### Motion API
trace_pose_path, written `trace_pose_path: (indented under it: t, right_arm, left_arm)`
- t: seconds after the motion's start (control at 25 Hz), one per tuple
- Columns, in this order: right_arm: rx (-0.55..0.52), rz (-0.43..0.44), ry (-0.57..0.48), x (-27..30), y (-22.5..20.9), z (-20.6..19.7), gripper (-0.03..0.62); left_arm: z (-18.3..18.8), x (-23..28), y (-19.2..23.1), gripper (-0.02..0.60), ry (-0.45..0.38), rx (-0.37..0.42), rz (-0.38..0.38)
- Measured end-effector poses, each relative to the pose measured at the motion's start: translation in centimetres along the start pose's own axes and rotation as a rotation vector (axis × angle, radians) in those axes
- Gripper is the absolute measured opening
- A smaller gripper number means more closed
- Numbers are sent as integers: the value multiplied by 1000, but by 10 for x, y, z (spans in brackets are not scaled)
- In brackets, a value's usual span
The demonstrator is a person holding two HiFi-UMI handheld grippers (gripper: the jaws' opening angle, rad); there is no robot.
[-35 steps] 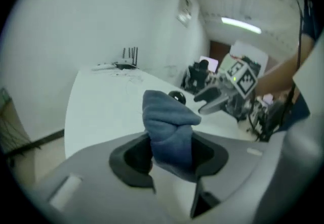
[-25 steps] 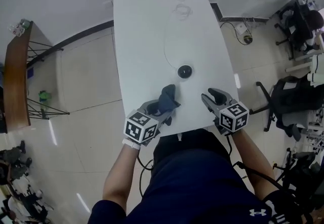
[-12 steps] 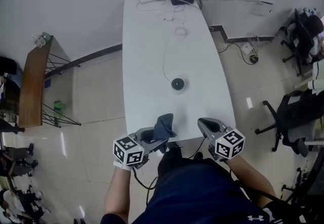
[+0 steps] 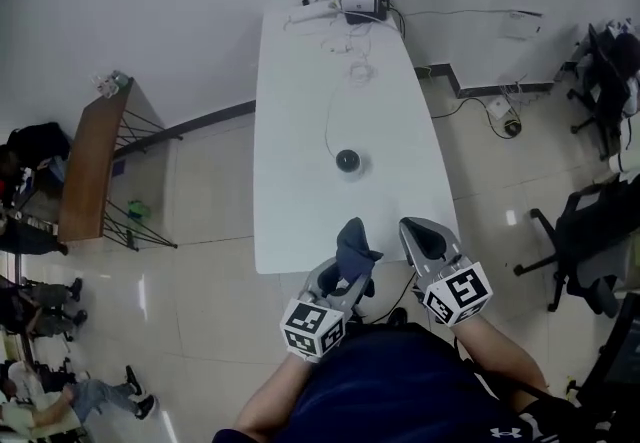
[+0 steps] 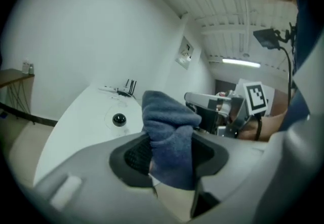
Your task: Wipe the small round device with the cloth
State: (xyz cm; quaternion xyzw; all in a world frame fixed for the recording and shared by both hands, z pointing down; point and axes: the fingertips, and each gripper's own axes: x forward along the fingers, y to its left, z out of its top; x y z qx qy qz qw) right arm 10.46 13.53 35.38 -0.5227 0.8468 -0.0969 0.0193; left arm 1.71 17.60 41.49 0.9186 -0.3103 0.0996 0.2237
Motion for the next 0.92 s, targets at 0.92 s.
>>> trace_pose_path:
  t: [0.92]
  right_arm:
    - [-52, -154, 94, 59, 34, -20, 11]
  left_arm:
    - [12, -39, 88, 181, -38, -9, -77]
